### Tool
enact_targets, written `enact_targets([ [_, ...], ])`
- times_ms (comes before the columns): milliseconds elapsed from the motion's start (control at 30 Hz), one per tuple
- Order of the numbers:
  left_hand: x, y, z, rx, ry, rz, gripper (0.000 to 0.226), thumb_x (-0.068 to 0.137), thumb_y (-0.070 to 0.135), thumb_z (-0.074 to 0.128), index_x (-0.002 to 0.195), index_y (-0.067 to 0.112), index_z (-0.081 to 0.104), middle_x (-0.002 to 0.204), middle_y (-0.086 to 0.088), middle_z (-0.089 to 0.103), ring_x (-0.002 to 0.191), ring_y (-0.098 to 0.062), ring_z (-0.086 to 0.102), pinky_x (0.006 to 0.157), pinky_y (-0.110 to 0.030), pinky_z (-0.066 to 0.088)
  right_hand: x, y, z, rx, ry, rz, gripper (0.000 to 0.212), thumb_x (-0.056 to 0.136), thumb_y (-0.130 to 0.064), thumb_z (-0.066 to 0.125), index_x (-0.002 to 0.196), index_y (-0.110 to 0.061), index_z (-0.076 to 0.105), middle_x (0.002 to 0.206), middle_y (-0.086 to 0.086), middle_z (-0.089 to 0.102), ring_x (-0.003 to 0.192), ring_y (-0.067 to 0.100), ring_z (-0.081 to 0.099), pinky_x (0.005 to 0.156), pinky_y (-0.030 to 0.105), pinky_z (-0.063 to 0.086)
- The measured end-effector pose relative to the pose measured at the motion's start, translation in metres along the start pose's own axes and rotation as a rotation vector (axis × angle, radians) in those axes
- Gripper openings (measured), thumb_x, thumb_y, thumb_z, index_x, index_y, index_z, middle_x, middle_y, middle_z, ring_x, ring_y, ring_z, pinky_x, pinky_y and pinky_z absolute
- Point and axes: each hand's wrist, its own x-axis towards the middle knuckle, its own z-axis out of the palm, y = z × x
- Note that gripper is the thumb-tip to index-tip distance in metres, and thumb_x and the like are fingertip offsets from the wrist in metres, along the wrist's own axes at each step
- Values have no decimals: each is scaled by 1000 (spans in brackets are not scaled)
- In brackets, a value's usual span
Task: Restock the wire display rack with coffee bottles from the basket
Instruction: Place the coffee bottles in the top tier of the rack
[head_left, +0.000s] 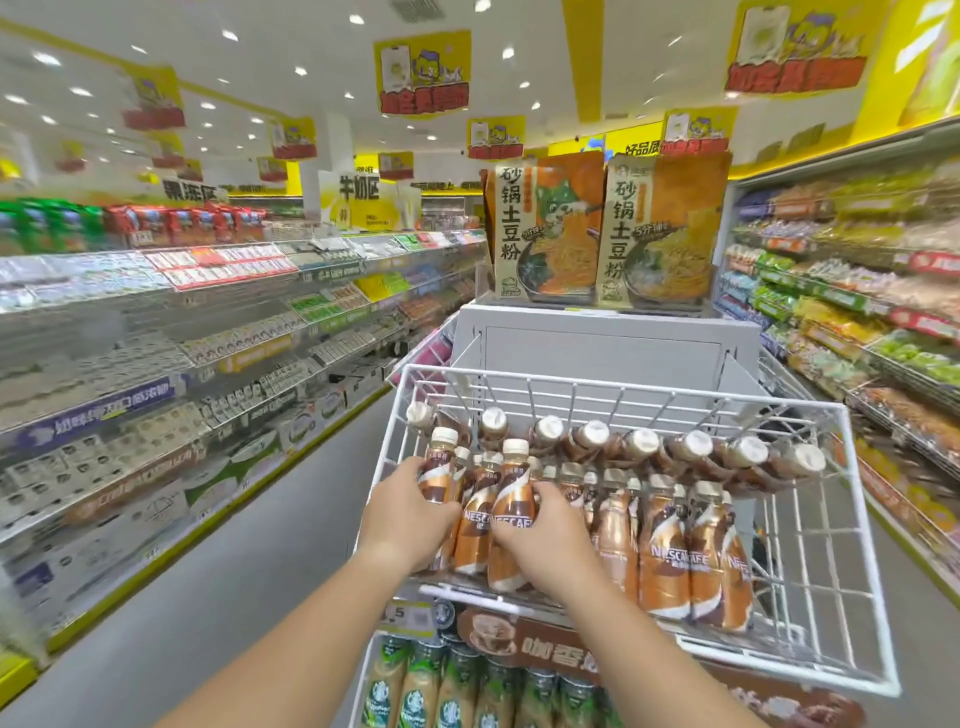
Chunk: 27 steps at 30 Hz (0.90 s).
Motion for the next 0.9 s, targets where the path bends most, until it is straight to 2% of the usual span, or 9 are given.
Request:
enact_targets([
  [67, 10, -8, 7, -2, -23, -4, 72, 77, 26, 77, 143, 19, 52, 124, -2, 68, 95, -16, 65, 79, -27, 48, 8, 6, 8, -68, 58, 20, 87, 84, -36, 74, 155, -16, 29, 149, 6, 47, 111, 21, 66, 89, 43, 58],
  [100, 14, -11, 11, -4, -31, -6, 73, 76, 26, 77, 144, 19, 51, 125, -3, 68, 97, -18, 66, 79, -27, 48, 10, 8, 13, -86, 76, 28, 86, 84, -40, 73, 154, -17, 30, 146, 4, 50, 112, 20, 63, 92, 43, 55],
  [200, 23, -18, 19, 9, -51, 9, 71, 75, 26, 78, 142, 19, 54, 127, -3, 68, 96, -14, 65, 78, -26, 48, 16, 8, 27, -90, 118, 27, 81, 81, -45, 71, 150, -20, 36, 133, -1, 58, 103, 15, 65, 87, 37, 56],
  [333, 33, -24, 20, 35, -66, 81, 39, 74, 22, 77, 112, 19, 66, 110, -4, 67, 81, -9, 61, 71, -27, 50, 21, -2, 46, -156, 135, -30, 61, 75, -50, 66, 129, -25, 55, 98, -18, 61, 84, 3, 60, 71, 27, 49],
  [467, 37, -29, 18, 50, -96, 111, 21, 76, 22, 76, 93, 22, 63, 101, 1, 59, 86, -11, 59, 70, -25, 44, 23, 0, 52, -136, 125, -9, 36, 74, -48, 63, 106, -31, 61, 91, -12, 67, 79, 9, 65, 72, 38, 58],
  [633, 29, -30, 29, 32, -119, 150, 47, 81, 34, 81, 122, 21, 62, 115, 6, 52, 109, -15, 57, 86, -24, 40, 24, 6, 41, -224, 162, -8, 48, 81, -46, 67, 120, -20, 61, 120, -2, 42, 93, 15, 60, 80, 39, 57],
  [733, 28, -29, 39, -2, -127, 138, 33, 85, 34, 75, 112, 27, 58, 114, 5, 53, 111, -19, 59, 86, -27, 44, 25, 9, 37, -307, 161, -43, 34, 81, -47, 64, 108, -28, 60, 110, -5, 48, 99, 16, 56, 84, 38, 52],
  [833, 27, -33, 44, 40, -163, 137, 60, 88, 42, 65, 144, 23, 50, 134, 2, 50, 118, -19, 57, 98, -36, 49, 25, 10, 34, -278, 136, -73, 42, 81, -46, 64, 119, -30, 57, 114, -8, 51, 108, 16, 54, 90, 39, 50],
  [900, 27, -36, 42, 30, -217, 144, 75, 89, 47, 60, 155, 22, 35, 143, 3, 42, 117, -13, 54, 97, -28, 46, 26, 10, 31, -256, 109, -82, 54, 82, -45, 65, 131, -27, 53, 124, -7, 53, 116, 17, 54, 96, 40, 49],
])
